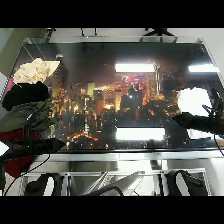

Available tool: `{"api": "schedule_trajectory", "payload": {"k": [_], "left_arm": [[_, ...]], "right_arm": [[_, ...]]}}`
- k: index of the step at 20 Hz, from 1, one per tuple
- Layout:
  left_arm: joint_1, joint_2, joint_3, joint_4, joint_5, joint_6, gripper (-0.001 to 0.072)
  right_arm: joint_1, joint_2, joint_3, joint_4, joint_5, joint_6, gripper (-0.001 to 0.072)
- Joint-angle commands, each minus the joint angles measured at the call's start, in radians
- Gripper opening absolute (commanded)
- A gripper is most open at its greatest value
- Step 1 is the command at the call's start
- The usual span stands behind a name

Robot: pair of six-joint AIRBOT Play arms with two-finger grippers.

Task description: Fold the shirts.

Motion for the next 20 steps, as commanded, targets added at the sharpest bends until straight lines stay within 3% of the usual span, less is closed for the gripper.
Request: {"api": "schedule_trajectory", "payload": {"k": [1,6,9,10,11,12,14,20], "left_arm": [[0.001,0.001,0.0,0.0,0.0,0.0,0.0015],[0.001,-0.003,0.004,0.006,0.023,0.0,0.0015],[0.001,-0.106,0.13,0.13,0.062,-0.001,0.0018],[0.001,-0.163,0.2,0.193,0.079,0.0,0.0107],[0.002,-0.235,0.286,0.257,0.106,-0.001,0.0603],[0.004,-0.308,0.373,0.317,0.135,-0.008,0.0688],[0.029,-0.484,0.565,0.378,0.198,-0.007,0.0688],[0.066,-1.196,1.262,0.376,0.341,0.011,0.0688]], "right_arm": [[0.001,0.001,0.0,0.0,0.0,0.001,0.0015],[0.001,0.001,0.0,0.0,0.0,0.001,0.0016],[0.001,0.001,0.0,0.0,0.0,0.001,0.0016],[0.001,0.001,0.0,0.0,0.0,0.001,0.0016],[0.001,0.001,0.0,0.0,0.0,0.001,0.0016],[0.001,0.001,0.0,0.0,0.0,0.001,0.0015],[0.001,0.001,0.0,0.0,0.0,0.001,0.0016],[0.001,0.001,0.0,-0.001,-0.003,-0.003,0.0016]]}}
